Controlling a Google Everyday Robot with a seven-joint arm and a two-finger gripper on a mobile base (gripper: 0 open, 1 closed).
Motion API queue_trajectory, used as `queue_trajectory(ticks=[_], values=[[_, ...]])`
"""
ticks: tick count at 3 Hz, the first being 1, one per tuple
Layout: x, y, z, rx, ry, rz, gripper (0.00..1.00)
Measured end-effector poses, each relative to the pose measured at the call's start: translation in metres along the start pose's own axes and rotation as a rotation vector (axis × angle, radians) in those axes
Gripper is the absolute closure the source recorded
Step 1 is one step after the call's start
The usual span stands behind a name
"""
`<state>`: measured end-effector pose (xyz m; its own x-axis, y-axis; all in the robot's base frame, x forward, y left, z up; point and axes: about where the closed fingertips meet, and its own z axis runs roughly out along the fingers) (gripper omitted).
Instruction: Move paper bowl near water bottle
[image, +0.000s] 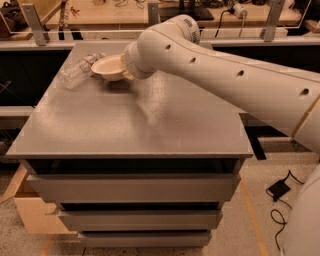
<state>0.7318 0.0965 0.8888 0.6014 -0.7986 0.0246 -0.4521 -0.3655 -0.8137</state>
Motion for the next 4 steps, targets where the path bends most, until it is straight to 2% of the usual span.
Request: queue_trajectory(ticks=[1,2,4], values=[[0.0006,0.0054,0.0055,-0.006,-0.001,0.009,1.00],[0.0005,0.0095,0.0096,-0.016,-0.010,0.018,0.84],[-0.0016,0.0106,0.0112,-0.019,-0.013,0.017,0.38]])
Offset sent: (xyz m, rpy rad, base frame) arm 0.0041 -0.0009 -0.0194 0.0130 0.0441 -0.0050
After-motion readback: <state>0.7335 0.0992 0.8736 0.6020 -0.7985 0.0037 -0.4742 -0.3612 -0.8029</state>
